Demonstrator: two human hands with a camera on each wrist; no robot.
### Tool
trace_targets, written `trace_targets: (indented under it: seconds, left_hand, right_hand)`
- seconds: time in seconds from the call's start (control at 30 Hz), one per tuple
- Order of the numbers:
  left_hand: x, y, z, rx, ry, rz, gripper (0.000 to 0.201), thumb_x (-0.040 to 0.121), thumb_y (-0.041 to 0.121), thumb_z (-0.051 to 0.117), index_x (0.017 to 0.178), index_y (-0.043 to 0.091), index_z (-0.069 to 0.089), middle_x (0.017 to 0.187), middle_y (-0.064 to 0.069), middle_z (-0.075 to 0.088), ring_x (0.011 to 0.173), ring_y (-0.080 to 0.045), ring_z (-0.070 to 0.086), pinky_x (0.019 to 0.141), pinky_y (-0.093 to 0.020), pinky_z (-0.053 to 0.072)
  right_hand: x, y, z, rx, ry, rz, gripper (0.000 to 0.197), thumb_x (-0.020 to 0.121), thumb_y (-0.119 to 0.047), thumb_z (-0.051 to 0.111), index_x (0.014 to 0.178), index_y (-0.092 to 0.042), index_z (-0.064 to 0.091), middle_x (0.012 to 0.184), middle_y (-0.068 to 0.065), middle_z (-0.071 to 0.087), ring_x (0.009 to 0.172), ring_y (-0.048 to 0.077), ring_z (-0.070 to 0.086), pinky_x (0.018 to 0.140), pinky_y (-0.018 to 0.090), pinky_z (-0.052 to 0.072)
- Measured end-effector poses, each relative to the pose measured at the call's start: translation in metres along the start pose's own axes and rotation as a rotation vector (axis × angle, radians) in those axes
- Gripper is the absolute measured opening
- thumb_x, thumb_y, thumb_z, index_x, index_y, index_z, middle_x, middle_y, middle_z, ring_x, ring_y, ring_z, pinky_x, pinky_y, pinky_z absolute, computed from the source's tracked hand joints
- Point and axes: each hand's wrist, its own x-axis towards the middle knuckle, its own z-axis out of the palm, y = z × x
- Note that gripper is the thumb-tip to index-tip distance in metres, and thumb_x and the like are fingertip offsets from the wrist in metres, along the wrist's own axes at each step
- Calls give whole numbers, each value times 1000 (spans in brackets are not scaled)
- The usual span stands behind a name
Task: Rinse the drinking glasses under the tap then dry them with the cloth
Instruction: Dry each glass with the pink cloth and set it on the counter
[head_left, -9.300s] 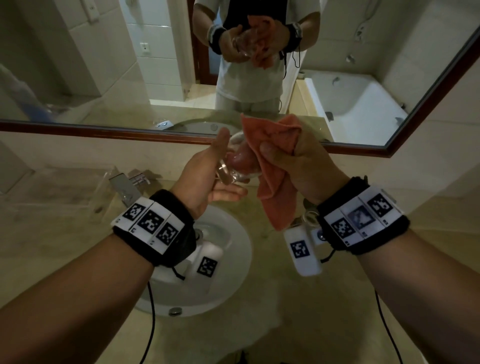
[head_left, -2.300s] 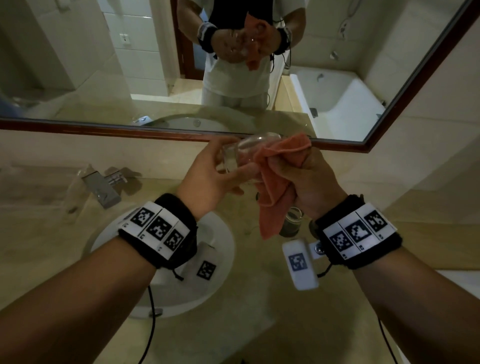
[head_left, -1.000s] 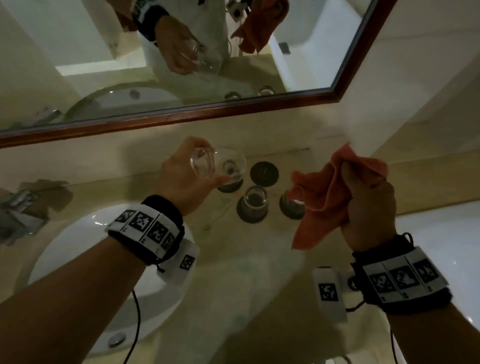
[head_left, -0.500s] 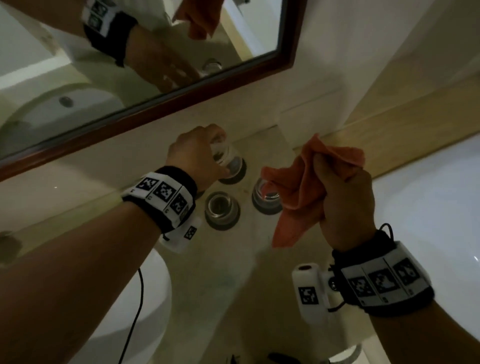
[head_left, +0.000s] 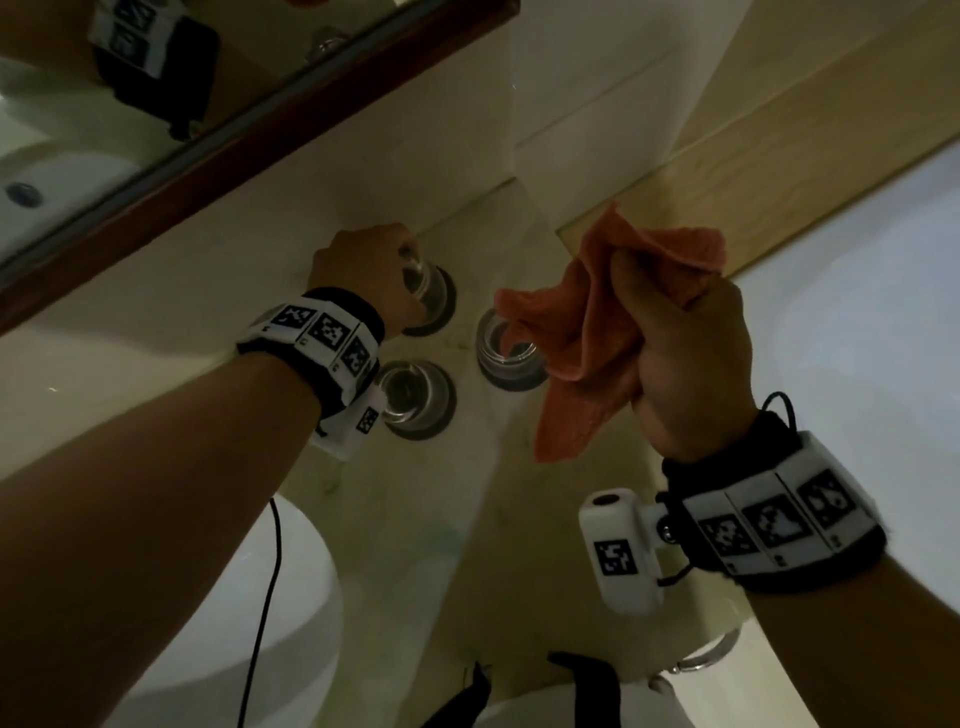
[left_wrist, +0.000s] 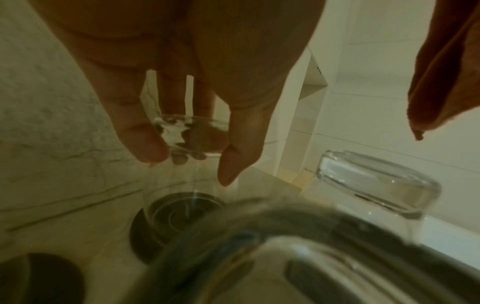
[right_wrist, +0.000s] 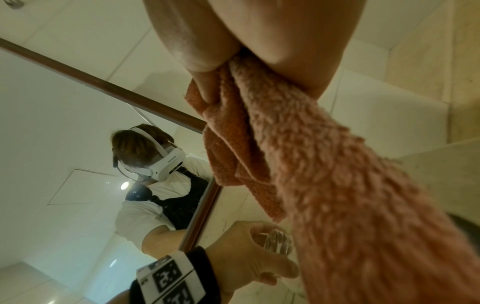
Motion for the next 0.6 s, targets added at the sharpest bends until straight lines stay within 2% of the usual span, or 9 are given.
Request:
trace_targets:
  seconds: [0.2, 0.3, 0.4, 0.5, 0.6]
  left_hand:
    - [3, 3, 5, 0, 3, -4, 59, 73, 26, 83, 125, 22, 54, 127, -6, 63, 114, -32, 58, 87, -36, 46]
    - [0, 3, 6, -25, -4, -8, 61, 72, 28, 84, 124, 23, 52, 127, -7, 62, 111, -32, 59, 87, -38, 49]
    - [-13, 1, 1, -86, 12, -23, 73, 72, 36, 85, 133, 24, 47, 133, -10, 55, 117, -34, 55, 93, -42, 47]
    - [-41, 1, -13, -176, 147, -52, 69, 79, 43, 78, 138, 28, 46, 138, -9, 51, 122, -31, 54, 98, -42, 46]
    - [-86, 5, -28, -386, 296, -83, 48, 84, 52, 70, 126, 33, 57, 125, 8, 60, 108, -15, 62, 93, -36, 52]
  right_hand:
    - [-3, 0, -2, 16, 7, 21, 20, 96, -12, 59, 84, -15, 75, 75, -6, 76, 77, 13, 73, 73, 28, 58]
    - [-5, -5, 1, 39, -16, 20, 23, 96, -9, 58, 82, -17, 75, 74, -7, 76, 76, 10, 73, 70, 24, 57]
    - [-8, -10, 6, 42, -52, 10, 31, 96, -8, 58, 75, -22, 76, 72, -9, 75, 74, 7, 73, 68, 21, 56]
    - [-16, -16, 11, 29, -128, -5, 37, 96, -10, 60, 68, -26, 78, 71, -9, 75, 73, 7, 73, 66, 21, 56]
    - [-30, -24, 21, 46, -301, -6, 34, 96, -13, 59, 73, -28, 79, 75, -7, 77, 74, 11, 74, 64, 30, 60]
